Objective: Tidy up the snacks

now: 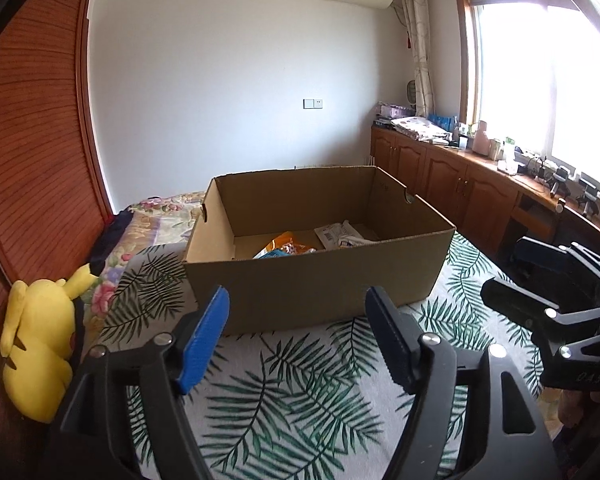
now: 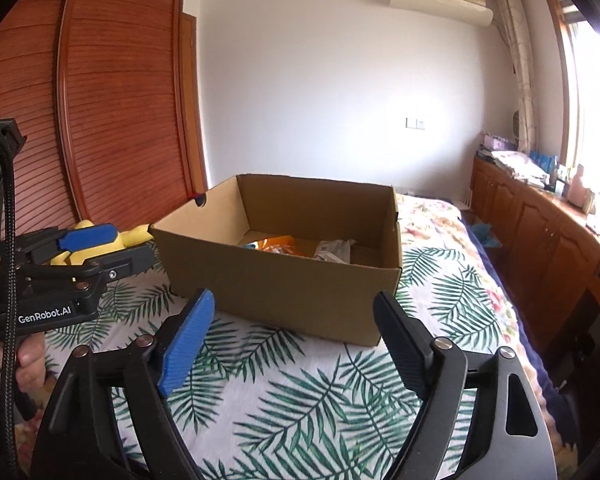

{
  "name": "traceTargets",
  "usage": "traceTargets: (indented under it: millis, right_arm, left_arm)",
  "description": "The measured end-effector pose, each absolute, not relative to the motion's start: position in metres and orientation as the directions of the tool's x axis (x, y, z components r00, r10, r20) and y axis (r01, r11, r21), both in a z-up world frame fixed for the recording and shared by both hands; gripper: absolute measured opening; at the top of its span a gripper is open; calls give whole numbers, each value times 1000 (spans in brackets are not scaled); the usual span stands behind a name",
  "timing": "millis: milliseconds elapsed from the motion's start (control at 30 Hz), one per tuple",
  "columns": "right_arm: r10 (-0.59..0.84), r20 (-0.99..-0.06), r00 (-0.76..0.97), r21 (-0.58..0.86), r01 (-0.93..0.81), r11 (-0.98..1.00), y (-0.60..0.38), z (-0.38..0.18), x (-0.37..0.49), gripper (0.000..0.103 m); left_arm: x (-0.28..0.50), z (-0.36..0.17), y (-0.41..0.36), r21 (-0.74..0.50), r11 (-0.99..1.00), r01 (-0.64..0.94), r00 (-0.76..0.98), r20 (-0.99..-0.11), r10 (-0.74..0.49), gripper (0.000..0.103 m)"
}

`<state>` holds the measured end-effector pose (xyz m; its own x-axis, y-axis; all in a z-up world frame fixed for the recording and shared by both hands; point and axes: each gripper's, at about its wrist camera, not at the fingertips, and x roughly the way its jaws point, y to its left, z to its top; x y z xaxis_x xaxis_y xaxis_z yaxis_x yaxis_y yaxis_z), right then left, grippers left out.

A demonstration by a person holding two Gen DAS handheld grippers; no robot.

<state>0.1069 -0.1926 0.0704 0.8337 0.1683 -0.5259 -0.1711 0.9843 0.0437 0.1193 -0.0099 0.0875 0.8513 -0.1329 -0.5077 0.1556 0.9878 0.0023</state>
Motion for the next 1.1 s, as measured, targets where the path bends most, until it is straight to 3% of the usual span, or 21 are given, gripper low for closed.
traceTargets:
  millis: [100,167,333,667,1100]
  right_arm:
    - [164,-522,837,51,-162,986,-194,70,98,89]
    - [163,-519,839,56,-157,986,-193,70,92,91]
    - [160,-500,851,58,-151,987,-193,73,80,101]
    - [103,-492,864,41,-95,995,-193,73,68,103]
    - [71,-464,883,32,-63,997,-194,68,38,103]
  left_arm:
    - [109,87,-10,1,989,146,855,-502,-126,77]
    - [101,87,-10,-8,990,143,861,-492,-129,91]
    - [85,88,-11,15,992,125,883,-458,-105,98]
    - [69,88,-15,25,996,85,902,-426,-66,99]
    - [55,63,-10,-23,997,72,891,-447,-74,99]
